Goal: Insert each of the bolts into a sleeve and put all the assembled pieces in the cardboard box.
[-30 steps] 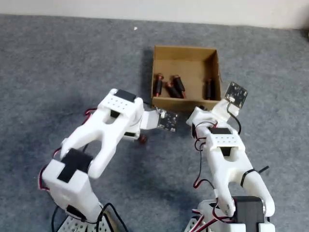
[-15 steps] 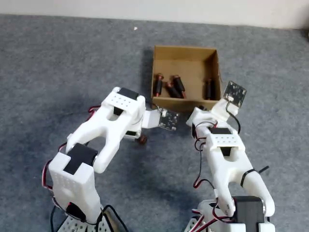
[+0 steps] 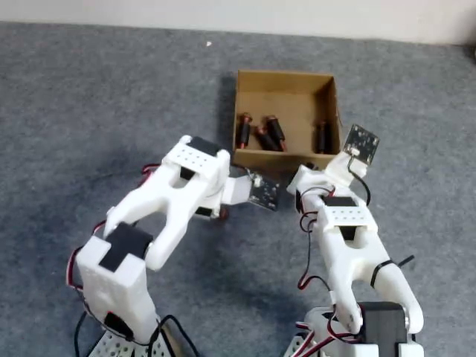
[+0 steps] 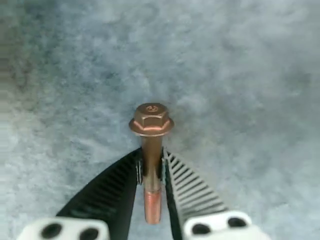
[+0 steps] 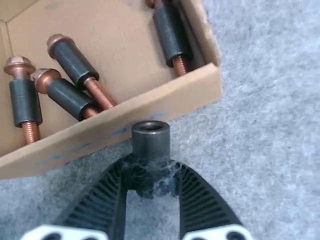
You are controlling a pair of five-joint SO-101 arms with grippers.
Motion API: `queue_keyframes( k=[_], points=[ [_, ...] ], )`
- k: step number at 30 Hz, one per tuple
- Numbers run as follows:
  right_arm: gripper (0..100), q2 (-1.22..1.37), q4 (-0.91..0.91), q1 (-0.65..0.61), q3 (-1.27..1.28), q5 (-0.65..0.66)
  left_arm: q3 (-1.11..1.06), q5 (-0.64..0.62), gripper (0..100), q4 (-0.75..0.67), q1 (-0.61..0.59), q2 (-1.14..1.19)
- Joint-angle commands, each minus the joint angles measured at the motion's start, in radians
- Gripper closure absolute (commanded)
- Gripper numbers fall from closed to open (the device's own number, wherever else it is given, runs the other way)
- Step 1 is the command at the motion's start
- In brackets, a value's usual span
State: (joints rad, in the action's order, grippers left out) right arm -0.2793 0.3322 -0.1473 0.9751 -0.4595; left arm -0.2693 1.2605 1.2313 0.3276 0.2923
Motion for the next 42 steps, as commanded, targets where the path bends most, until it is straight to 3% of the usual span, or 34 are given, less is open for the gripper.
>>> queue_keyframes(
  k=[1, 6, 14, 23, 27, 31, 42],
  points=[
    [99.5, -0.056, -0.027, 0.015, -0.008, 0.014, -0.068, -0.092, 100, 0.034, 0.022, -0.214],
    [99.5, -0.065, -0.022, 0.015, -0.005, 0.014, -0.226, -0.187, 100, 0.029, 0.025, -0.467],
    [99.5, -0.308, 0.021, 0.01, 0.11, 0.015, -0.418, -0.47, 100, -0.077, -0.019, -0.797],
    [99.5, -0.536, 0.019, 0.007, 0.219, 0.017, -0.533, -0.872, 100, -0.112, -0.047, -1.092],
    [99.5, -0.63, 0.018, -0.038, 0.275, 0.12, -0.535, -1.1, 100, -0.112, -0.044, -1.205],
    [99.5, -0.72, 0.016, -0.085, 0.325, 0.163, -0.535, -1.226, 100, -0.115, -0.044, -1.282],
    [99.5, -0.926, 0.016, -0.142, 0.432, 0.166, -0.73, -1.478, 100, -0.402, -0.044, -1.471]
  ],
)
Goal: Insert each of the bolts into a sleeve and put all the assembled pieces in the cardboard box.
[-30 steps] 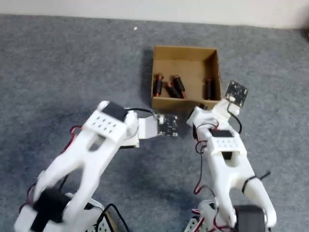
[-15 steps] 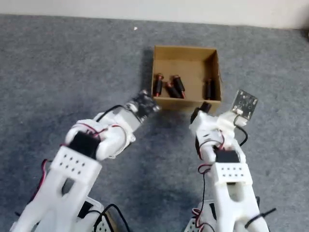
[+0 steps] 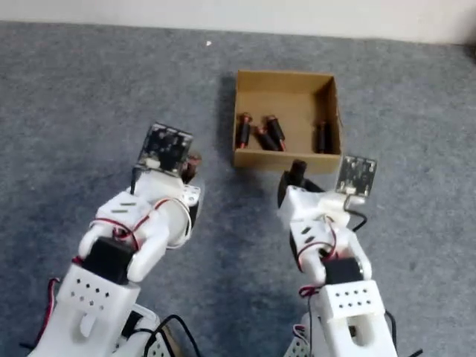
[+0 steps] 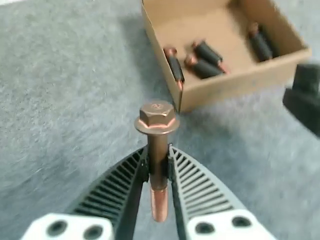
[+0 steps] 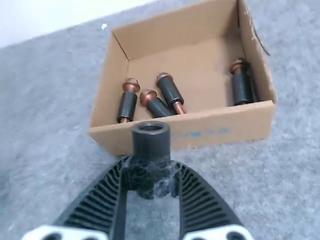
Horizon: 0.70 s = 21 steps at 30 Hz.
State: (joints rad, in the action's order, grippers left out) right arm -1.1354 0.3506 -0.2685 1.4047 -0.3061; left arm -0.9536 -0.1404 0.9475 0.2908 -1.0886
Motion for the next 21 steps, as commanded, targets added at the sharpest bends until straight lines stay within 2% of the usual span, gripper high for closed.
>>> queue_keyframes(
  k=[1, 3, 8, 16, 21],
  points=[
    [99.5, -0.088, -0.002, -0.021, 0.01, 0.012, -0.067, -0.092, 100, -0.144, -0.007, -0.114],
    [99.5, -0.117, -0.002, -0.021, 0.025, 0.018, -0.097, -0.121, 100, -0.186, -0.007, -0.165],
    [99.5, -0.179, -0.004, -0.09, 0.07, 0.133, -0.154, -0.161, 100, -0.255, -0.007, -0.274],
    [99.5, -0.286, -0.151, -0.137, 0.196, 0.15, -0.213, -0.25, 100, -0.358, -0.005, -0.367],
    [99.5, -0.375, -0.202, -0.194, 0.275, 0.275, -0.217, -0.261, 100, -0.422, 0.012, -0.39]
  ],
)
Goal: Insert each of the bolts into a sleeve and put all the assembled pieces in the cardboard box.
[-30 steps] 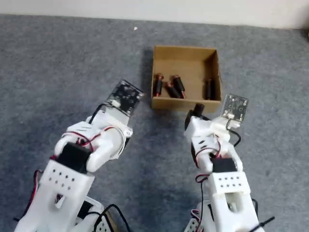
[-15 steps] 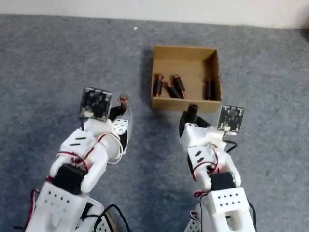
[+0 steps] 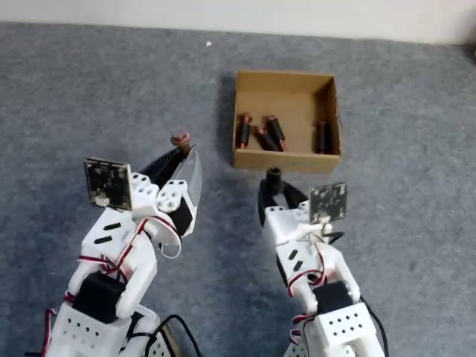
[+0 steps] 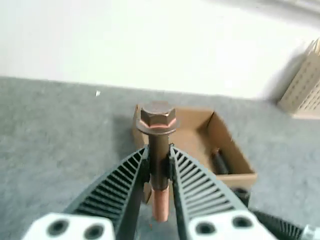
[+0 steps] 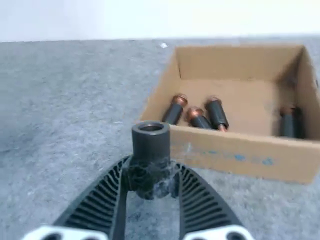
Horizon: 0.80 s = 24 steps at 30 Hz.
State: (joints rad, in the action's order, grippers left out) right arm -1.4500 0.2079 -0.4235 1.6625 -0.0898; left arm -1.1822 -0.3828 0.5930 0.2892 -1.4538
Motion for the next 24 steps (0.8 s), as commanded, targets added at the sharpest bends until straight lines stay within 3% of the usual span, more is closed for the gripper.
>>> queue_keyframes(
  k=[1, 7, 17, 24],
  points=[
    [99.5, -0.081, -0.07, -0.048, 0.035, 0.071, 0.012, -0.026, 100, -0.074, 0.03, -0.028],
    [99.5, -0.217, -0.081, -0.061, 0.108, 0.114, 0.016, -0.086, 100, -0.094, 0.15, -0.053],
    [99.5, -0.318, 0.018, -0.113, 0.134, 0.219, 0.008, -0.092, 100, -0.345, 0.185, -0.061],
    [99.5, -0.318, 0.036, -0.139, 0.134, 0.301, -0.12, -0.087, 100, -0.456, 0.237, -0.061]
  ],
)
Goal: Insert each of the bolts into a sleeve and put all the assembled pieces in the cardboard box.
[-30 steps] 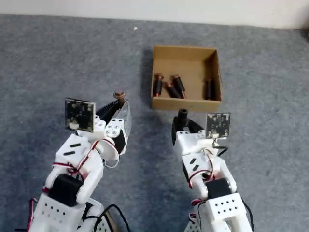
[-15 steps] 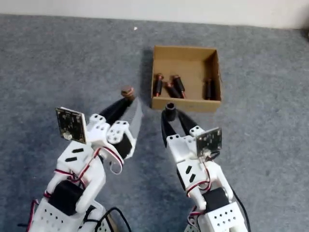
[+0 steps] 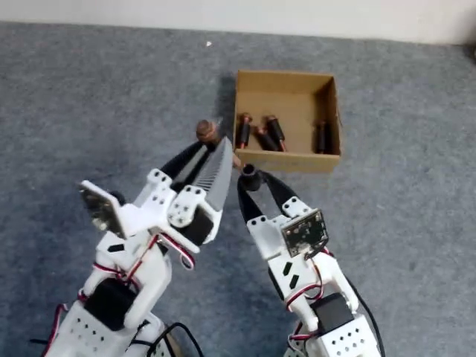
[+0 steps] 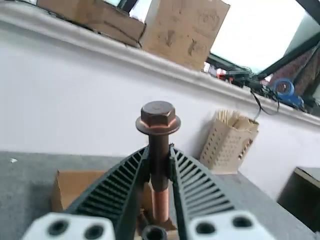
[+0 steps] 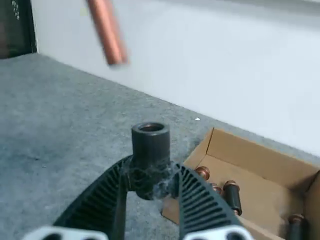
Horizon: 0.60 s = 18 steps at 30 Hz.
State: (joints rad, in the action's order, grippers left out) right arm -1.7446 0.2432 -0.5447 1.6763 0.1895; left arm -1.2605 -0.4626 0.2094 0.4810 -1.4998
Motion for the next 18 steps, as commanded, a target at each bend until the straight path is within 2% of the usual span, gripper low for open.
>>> queue_keyframes(
  k=[1, 18],
  points=[
    [99.5, -0.024, 0.001, -0.018, 0.12, 0.021, -0.062, -0.008, 100, -0.08, 0.056, -0.015],
    [99.5, -0.024, 0.001, -0.018, 0.12, 0.021, -0.09, -0.005, 100, -0.101, 0.041, -0.013]
  ],
)
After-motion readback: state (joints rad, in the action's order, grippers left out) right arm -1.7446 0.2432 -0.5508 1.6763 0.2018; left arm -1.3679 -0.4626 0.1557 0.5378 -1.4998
